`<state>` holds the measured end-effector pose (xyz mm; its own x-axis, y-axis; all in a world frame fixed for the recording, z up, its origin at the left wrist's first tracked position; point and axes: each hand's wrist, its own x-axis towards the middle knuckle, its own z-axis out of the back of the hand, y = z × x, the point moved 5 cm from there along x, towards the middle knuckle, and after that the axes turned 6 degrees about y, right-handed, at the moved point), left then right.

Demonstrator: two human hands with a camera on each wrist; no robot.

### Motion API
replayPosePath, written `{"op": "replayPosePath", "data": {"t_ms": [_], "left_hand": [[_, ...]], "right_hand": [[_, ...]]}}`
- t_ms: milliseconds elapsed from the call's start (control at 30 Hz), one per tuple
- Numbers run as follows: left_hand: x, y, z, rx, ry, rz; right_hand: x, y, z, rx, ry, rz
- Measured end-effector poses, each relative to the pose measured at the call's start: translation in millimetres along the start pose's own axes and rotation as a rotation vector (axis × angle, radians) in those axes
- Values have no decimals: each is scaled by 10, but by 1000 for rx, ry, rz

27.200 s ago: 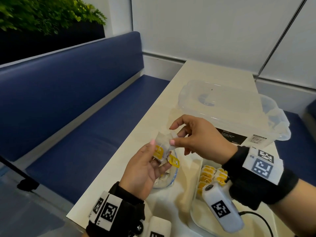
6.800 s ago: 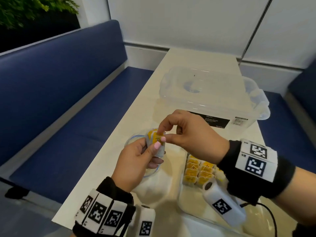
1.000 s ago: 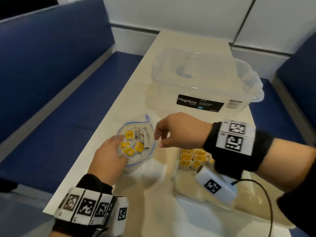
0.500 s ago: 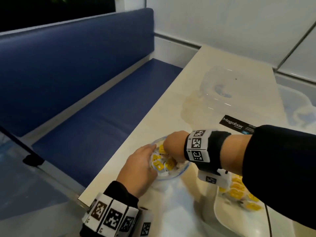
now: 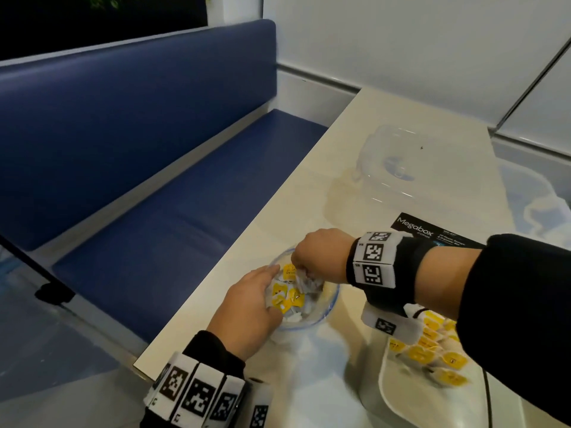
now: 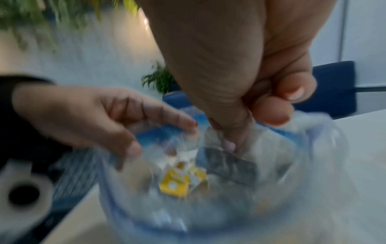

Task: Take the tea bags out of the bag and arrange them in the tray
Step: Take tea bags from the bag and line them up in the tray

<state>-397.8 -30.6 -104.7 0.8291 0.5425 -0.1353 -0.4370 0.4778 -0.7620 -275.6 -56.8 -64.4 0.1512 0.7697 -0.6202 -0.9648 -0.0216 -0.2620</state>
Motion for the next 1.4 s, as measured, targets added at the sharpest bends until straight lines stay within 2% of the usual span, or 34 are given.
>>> {"op": "replayPosePath", "data": {"t_ms": [100, 200, 300, 367, 467, 567, 633, 700, 767, 833, 933, 1033, 1133, 1233, 1400], "left_hand": [[10, -40, -18, -35, -19, 12], [-38, -93, 29, -180, -163, 12], [-193, -238, 182, -469, -414, -40], [-267, -384, 209, -722, -429, -57], [-274, -602, 47, -1158, -241, 40], [-308, -905, -189, -1519, 60, 141], [-350, -1068, -262, -1710, 213, 182], [-398, -1178, -297, -1820, 271, 223], [-431, -1271, -337, -1830, 314, 206], [-461, -1354, -393, -1817, 346, 178], [-511, -1462, -539, -1793, 456, 148], [-499, -1534, -661, -1671, 550, 63], [-471, -1572, -747, -1560, 616, -18], [-457, -1620, -795, -1522, 708, -63], [-386, -1620, -864, -1527, 760, -54]], "right_hand": [[-172, -134, 106, 224, -137, -17], [-425, -286, 192, 447, -253, -67], [-748, -404, 254, 618, -407, -119], [-989, -443, 265, 762, -538, -141], [-1316, -387, 194, 1009, -765, -190], [-1599, -138, 37, 1038, -928, -280], [-1721, 73, -83, 1002, -915, -298], [-1851, 240, -199, 878, -845, -334], [-1957, 321, -332, 870, -783, -318], [-2046, 331, -465, 985, -776, -276], [-2200, 227, -647, 1230, -925, -295], [-2350, 60, -787, 1386, -1109, -419], [-2362, -6, -842, 1363, -1032, -486], [-2308, 7, -875, 1447, -951, -437], [-2297, -16, -842, 1439, -1035, -536]]}}
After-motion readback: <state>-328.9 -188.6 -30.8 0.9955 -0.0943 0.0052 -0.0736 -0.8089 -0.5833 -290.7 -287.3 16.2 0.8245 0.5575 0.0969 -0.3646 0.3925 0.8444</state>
